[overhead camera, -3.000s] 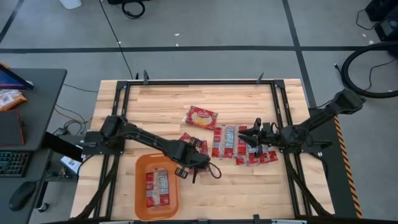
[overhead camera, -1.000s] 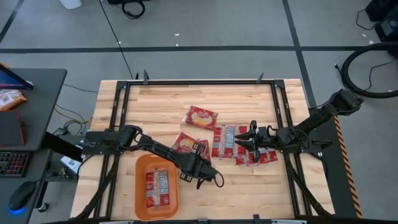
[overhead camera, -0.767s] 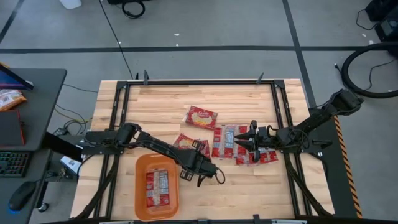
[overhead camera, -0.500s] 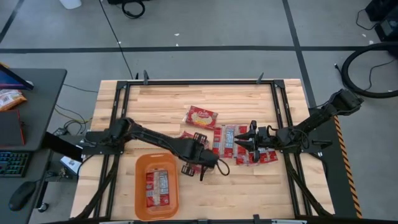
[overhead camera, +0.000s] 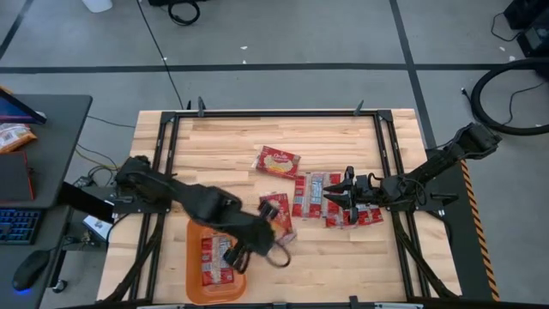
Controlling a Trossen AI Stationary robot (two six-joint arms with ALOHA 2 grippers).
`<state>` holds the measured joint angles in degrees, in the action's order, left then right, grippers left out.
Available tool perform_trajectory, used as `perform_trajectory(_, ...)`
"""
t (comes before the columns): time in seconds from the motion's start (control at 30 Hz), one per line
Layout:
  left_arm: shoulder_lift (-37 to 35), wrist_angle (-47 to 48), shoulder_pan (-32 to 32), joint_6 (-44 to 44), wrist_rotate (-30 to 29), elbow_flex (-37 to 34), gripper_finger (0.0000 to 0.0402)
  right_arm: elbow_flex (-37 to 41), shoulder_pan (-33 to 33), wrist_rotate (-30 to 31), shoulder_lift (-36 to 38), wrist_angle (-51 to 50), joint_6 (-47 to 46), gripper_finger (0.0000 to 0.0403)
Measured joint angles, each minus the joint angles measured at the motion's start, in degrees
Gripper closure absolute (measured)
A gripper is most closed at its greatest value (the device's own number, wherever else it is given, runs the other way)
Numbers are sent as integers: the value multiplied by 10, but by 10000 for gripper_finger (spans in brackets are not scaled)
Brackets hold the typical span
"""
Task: Sort popcorn bags into baskets
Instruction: Put the red popcorn pack into the orange bin
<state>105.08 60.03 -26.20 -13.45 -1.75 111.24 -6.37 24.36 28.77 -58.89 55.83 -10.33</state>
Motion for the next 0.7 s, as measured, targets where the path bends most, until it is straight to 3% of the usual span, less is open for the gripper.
perform_trajectory(0.33, -11, 138, -107, 177, -9, -19, 402, 0, 0, 1, -1, -6, -2, 293)
perform_trajectory(0.53, -11, 174, -176, 213, -62, -70, 400, 0, 0, 2, -1, -6, -5, 293)
perform_trajectory(0.7, -11, 168, -204, 218, -79, -132, 369, 0, 0, 2, -1, -3, -6, 293)
